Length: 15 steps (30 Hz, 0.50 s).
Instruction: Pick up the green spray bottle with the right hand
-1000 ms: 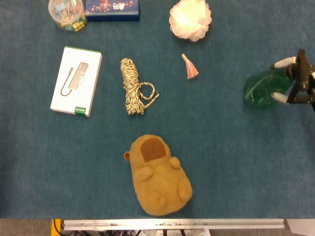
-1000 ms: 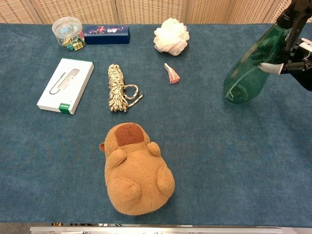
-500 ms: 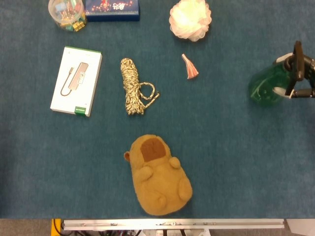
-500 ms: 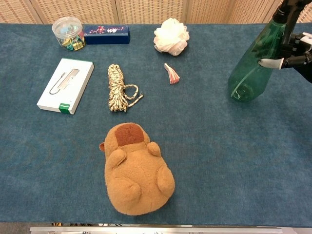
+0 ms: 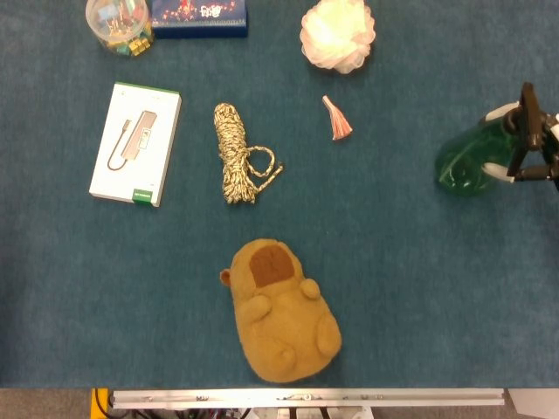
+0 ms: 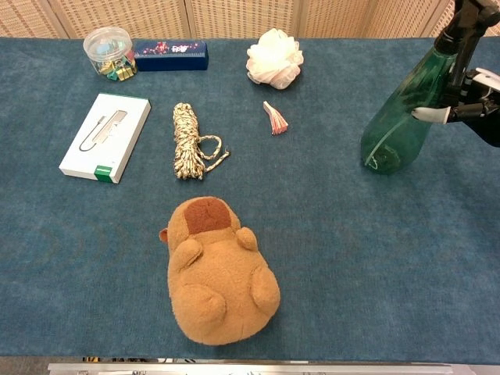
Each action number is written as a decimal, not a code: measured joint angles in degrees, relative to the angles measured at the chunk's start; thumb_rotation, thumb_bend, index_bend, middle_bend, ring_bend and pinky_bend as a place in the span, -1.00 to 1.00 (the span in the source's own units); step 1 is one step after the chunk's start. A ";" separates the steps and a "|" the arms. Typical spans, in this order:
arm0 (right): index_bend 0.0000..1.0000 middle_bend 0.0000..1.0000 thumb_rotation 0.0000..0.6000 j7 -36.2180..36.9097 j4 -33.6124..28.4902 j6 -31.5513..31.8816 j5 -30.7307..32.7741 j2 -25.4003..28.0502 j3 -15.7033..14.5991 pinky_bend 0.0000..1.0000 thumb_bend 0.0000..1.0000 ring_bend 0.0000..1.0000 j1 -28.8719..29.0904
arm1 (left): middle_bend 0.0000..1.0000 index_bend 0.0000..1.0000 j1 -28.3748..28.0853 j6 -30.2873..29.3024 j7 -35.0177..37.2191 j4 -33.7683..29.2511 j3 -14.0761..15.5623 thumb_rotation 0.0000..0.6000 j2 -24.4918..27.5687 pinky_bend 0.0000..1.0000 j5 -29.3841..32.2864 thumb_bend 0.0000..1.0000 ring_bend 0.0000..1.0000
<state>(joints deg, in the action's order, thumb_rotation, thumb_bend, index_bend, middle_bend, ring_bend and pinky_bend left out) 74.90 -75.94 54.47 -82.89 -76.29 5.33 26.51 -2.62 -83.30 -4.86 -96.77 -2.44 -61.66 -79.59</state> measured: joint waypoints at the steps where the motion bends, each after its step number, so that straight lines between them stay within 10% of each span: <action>1: -0.16 -0.22 1.00 0.28 0.14 -0.02 -0.22 -0.04 -0.10 -0.49 -0.98 -0.43 0.03 | -0.23 -0.41 0.00 0.01 0.00 0.00 0.00 1.00 0.00 -0.22 0.00 -0.84 -0.41; 15: -0.83 -0.75 1.00 5.21 3.59 1.53 -6.43 0.06 -3.17 -0.72 -1.00 -0.84 0.97 | -0.23 -0.41 -0.01 0.09 -0.13 0.02 0.04 1.00 -0.01 -0.22 0.07 -0.84 -0.41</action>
<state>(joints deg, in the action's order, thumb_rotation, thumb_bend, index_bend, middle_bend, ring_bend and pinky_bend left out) 80.12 -72.35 56.00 -89.32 -76.22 2.15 27.48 -2.63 -83.21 -4.99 -96.75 -2.40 -61.67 -79.52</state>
